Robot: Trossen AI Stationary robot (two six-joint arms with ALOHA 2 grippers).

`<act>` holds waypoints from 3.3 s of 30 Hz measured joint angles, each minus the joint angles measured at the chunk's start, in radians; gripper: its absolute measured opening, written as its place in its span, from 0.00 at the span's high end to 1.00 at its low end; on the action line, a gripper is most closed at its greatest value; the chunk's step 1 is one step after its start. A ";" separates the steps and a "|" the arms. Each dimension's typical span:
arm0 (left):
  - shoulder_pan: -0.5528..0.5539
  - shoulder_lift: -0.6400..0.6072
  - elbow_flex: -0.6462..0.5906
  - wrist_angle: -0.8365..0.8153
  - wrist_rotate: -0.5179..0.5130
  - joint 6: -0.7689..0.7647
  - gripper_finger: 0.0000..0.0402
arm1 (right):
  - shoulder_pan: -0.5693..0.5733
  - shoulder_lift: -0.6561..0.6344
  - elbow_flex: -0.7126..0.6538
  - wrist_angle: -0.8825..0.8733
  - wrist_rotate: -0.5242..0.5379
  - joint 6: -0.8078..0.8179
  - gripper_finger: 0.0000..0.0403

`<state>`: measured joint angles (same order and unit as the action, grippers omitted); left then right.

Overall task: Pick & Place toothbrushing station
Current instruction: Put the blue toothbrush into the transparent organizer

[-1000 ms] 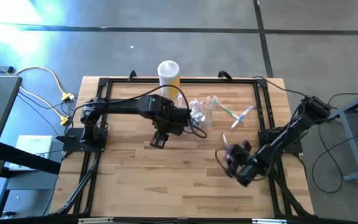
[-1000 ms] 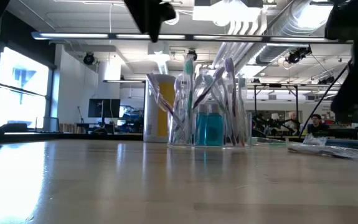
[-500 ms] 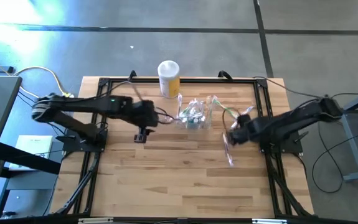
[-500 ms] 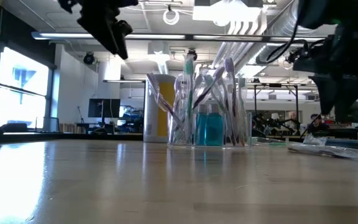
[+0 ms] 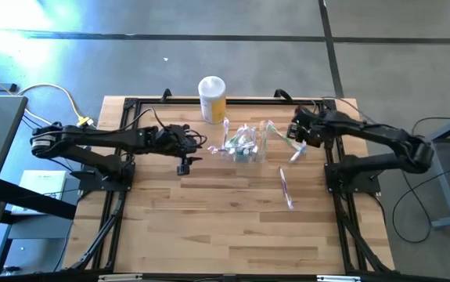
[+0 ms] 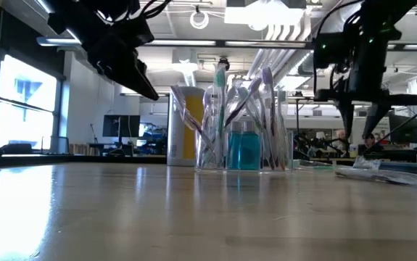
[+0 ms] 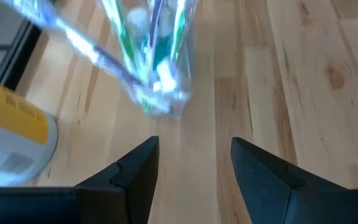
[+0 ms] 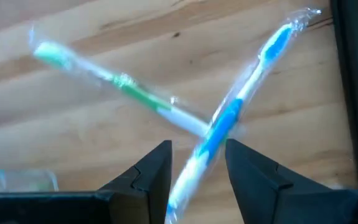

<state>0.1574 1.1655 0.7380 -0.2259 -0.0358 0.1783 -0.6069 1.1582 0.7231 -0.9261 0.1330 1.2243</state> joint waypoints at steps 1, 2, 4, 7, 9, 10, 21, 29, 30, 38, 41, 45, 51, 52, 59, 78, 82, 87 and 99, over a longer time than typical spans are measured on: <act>0.000 0.004 0.000 0.015 0.000 0.000 0.52 | -0.028 0.019 0.000 0.012 -0.014 -0.008 0.65; 0.000 0.007 0.000 0.023 0.001 0.000 0.52 | -0.053 0.039 0.000 0.019 -0.023 -0.015 0.65; 0.000 0.010 0.000 0.036 0.004 0.000 0.52 | -0.088 0.078 0.000 0.001 -0.053 -0.008 0.65; 0.000 0.010 0.000 0.048 0.004 0.009 0.52 | -0.116 0.137 0.000 -0.052 -0.112 0.011 0.65; 0.000 0.011 0.000 0.047 0.004 0.035 0.52 | -0.127 0.171 0.000 -0.052 -0.132 0.014 0.65; 0.000 0.011 0.000 0.047 0.004 0.049 0.52 | -0.130 0.187 0.000 -0.042 -0.132 0.020 0.65; 0.000 0.011 0.001 0.135 0.003 0.141 0.52 | -0.187 0.407 0.005 0.043 -0.109 -0.053 0.65; 0.000 0.011 0.001 0.255 0.027 0.217 0.52 | -0.183 0.484 0.016 0.044 -0.056 -0.133 0.65; 0.000 0.011 0.001 0.267 0.028 0.218 0.52 | -0.183 0.479 0.013 0.048 -0.049 -0.156 0.65; 0.000 0.038 0.002 0.286 0.029 0.211 0.52 | -0.159 0.461 -0.002 0.070 0.114 -0.310 0.93; 0.000 0.076 0.003 0.296 0.030 0.210 0.52 | -0.132 0.462 -0.002 0.066 0.169 -0.335 0.96; 0.000 0.138 0.002 0.322 0.029 0.210 0.52 | -0.086 0.450 -0.005 0.045 0.217 -0.345 0.96; 0.000 0.208 0.001 0.382 0.033 0.214 0.52 | 0.046 0.337 -0.006 -0.038 0.230 -0.323 0.96; 0.000 0.214 0.002 0.390 0.050 0.214 0.52 | 0.079 0.311 -0.006 -0.050 0.232 -0.308 0.96; 0.000 0.227 0.002 0.395 0.177 0.180 0.52 | 0.369 0.106 -0.003 -0.085 0.263 -0.127 0.97; -0.095 0.226 0.002 0.528 0.173 -0.140 0.52 | 1.028 -0.014 -0.001 0.491 1.062 -0.451 0.97; -0.166 0.226 0.002 0.528 0.113 -0.173 0.52 | 1.036 0.029 0.000 0.512 1.133 -0.472 0.97; -0.243 0.224 0.002 0.531 -0.050 -0.153 0.52 | 1.035 0.070 0.000 0.530 1.175 -0.492 0.97; -0.152 0.215 0.002 0.574 -0.137 -0.108 0.54 | 1.034 0.078 0.000 0.623 1.193 -0.577 0.97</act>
<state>0.0052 1.3800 0.7399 0.3483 -0.1726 0.0702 0.4274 1.2366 0.7227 -0.3036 1.3258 0.6469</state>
